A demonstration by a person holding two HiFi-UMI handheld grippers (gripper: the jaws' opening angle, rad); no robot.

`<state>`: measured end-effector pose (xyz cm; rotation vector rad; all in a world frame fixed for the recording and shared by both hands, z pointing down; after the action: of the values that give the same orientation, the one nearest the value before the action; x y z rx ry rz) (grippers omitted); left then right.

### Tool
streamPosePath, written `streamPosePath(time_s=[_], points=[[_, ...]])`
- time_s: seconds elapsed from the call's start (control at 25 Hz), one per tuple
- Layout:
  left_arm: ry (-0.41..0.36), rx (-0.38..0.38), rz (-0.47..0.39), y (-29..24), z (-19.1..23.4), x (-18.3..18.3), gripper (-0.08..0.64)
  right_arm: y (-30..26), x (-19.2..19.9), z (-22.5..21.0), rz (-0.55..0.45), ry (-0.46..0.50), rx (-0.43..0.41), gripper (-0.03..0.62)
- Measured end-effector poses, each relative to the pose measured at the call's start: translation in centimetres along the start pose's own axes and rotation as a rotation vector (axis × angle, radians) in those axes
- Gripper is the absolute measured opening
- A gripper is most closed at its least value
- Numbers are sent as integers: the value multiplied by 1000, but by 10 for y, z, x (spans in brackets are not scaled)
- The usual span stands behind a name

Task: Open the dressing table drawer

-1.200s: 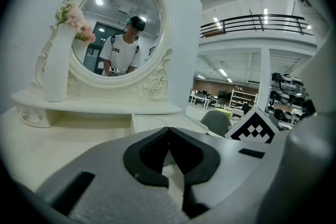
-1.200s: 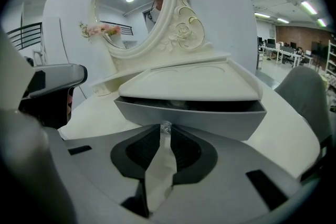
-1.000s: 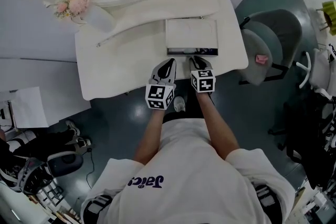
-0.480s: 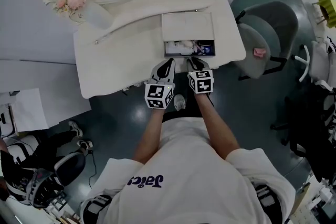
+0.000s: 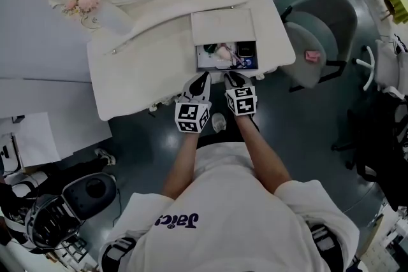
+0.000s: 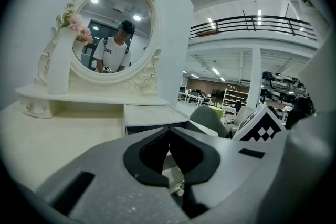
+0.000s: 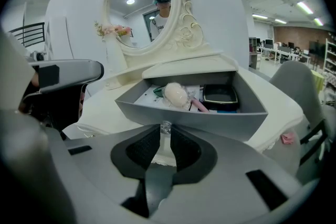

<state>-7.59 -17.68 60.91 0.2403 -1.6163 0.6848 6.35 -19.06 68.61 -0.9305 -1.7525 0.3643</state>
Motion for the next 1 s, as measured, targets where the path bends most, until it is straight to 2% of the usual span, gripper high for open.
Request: streamPosePath(time_s=[0.72,0.88,1.0], points=[[2,14,-14,9,-3,-1,15,12,9,-1,-8,39,35,69],[-10,10,-48,7,5,-19,15,32,-4,4,-58,44,28,51],[-21,0,-83,5,10,-38,15,52,-30,7,-136,53,16,43]])
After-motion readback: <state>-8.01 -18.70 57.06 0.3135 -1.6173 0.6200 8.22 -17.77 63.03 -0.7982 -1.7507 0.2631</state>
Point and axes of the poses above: the fingertips, and each gripper's own axes: y backward along the fingers, z to its left, x out of its underside, the point moved 7 cm from there along y, backward along the fingers, and after that the axes turned 14 degrees about -y, right-handed, at the moved point
